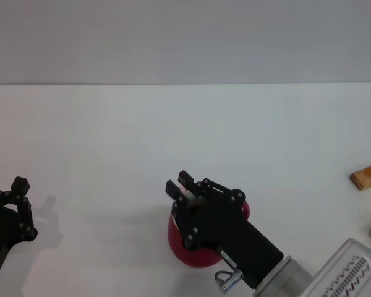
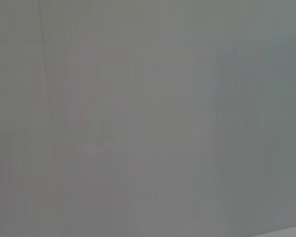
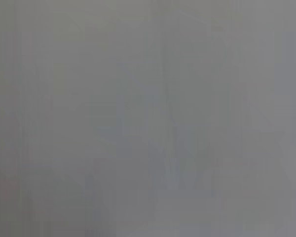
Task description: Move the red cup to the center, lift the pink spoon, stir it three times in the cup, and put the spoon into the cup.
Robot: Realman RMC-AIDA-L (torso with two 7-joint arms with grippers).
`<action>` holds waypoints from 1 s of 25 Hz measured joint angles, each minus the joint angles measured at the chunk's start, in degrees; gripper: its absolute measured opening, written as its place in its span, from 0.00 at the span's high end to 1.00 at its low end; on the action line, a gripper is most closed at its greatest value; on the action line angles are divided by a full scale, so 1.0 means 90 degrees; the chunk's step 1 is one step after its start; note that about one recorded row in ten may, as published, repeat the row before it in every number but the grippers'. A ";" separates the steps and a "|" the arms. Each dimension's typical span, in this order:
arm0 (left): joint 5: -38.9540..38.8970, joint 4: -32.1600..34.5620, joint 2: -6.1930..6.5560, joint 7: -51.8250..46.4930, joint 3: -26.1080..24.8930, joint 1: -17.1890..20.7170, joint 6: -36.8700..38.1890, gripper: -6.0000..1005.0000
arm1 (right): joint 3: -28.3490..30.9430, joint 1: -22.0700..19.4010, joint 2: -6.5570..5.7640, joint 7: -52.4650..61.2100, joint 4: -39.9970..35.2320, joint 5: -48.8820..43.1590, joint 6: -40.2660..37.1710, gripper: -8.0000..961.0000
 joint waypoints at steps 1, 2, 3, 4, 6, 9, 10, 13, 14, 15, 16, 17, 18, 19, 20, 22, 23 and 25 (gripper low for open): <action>0.0000 0.0000 0.0000 0.0000 0.0000 0.0000 0.0000 1.00 | -0.0017 0.0023 -0.0006 0.0196 -0.0039 -0.0031 0.0014 0.95; -0.0002 -0.0003 0.0000 0.0003 0.0000 0.0000 0.0000 1.00 | -0.0030 0.0035 -0.0010 0.0368 -0.0081 -0.0090 0.0020 0.95; -0.0004 -0.0004 0.0000 0.0005 0.0000 0.0001 0.0000 1.00 | -0.0036 0.0033 -0.0012 0.0529 -0.0116 -0.0177 0.0024 0.95; -0.0007 -0.0004 0.0000 0.0004 0.0000 0.0000 0.0000 1.00 | -0.0033 0.0013 -0.0012 0.0625 -0.0138 -0.0277 0.0024 0.89; -0.0009 -0.0006 0.0000 0.0004 0.0000 0.0001 0.0000 1.00 | -0.0017 -0.0054 -0.0013 0.0722 -0.0154 -0.0386 -0.0022 0.78; -0.0005 -0.0008 0.0000 0.0006 0.0000 -0.0001 0.0000 1.00 | 0.0015 -0.0262 -0.0034 0.0725 -0.0158 -0.0401 -0.0425 0.68; 0.0000 -0.0008 0.0000 0.0006 0.0000 -0.0004 0.0000 1.00 | 0.0059 -0.0445 -0.0059 0.0714 -0.0165 -0.0402 -0.0882 0.65; 0.0002 -0.0008 0.0000 0.0005 0.0000 -0.0006 0.0000 1.00 | 0.0104 -0.0660 -0.0089 0.0691 -0.0200 -0.0402 -0.1386 0.57; 0.0002 -0.0008 0.0000 0.0005 0.0000 -0.0006 0.0000 1.00 | 0.0123 -0.0759 -0.0104 0.0672 -0.0225 -0.0399 -0.1604 0.54; 0.0004 -0.0007 0.0000 0.0005 0.0000 -0.0005 0.0000 1.00 | 0.0182 -0.0881 -0.0112 0.0648 -0.0282 -0.0385 -0.1858 0.52; 0.0004 -0.0007 0.0000 0.0005 0.0000 -0.0005 0.0000 1.00 | 0.0265 -0.1020 -0.0114 0.0629 -0.0357 -0.0371 -0.2083 0.49; 0.0009 -0.0005 0.0000 -0.0010 0.0000 0.0000 0.0000 1.00 | 0.0568 -0.1355 -0.0065 0.0612 -0.0601 -0.0351 -0.2487 0.48; 0.0009 -0.0004 0.0000 -0.0012 0.0000 0.0001 0.0000 1.00 | 0.0702 -0.1498 -0.0040 0.0600 -0.0714 -0.0346 -0.2666 0.47; 0.0009 -0.0004 0.0000 -0.0012 0.0000 0.0001 0.0000 1.00 | 0.0702 -0.1498 -0.0040 0.0600 -0.0714 -0.0346 -0.2666 0.46; 0.0010 -0.0005 -0.0003 -0.0009 0.0000 0.0001 0.0000 1.00 | 0.0997 -0.1795 -0.0012 0.0471 -0.0891 -0.0314 -0.3004 0.45; 0.0009 -0.0007 -0.0005 -0.0006 0.0000 0.0001 0.0000 1.00 | 0.1109 -0.1919 -0.0014 0.0381 -0.0920 -0.0265 -0.3149 0.43; 0.0003 -0.0010 -0.0006 0.0000 -0.0001 0.0001 0.0000 1.00 | 0.1217 -0.2046 -0.0021 0.0278 -0.0926 -0.0182 -0.3233 0.43; -0.0010 -0.0012 -0.0007 0.0016 -0.0013 0.0001 0.0010 1.00 | 0.1349 -0.2224 -0.0026 0.0132 -0.0948 0.0037 -0.3358 0.43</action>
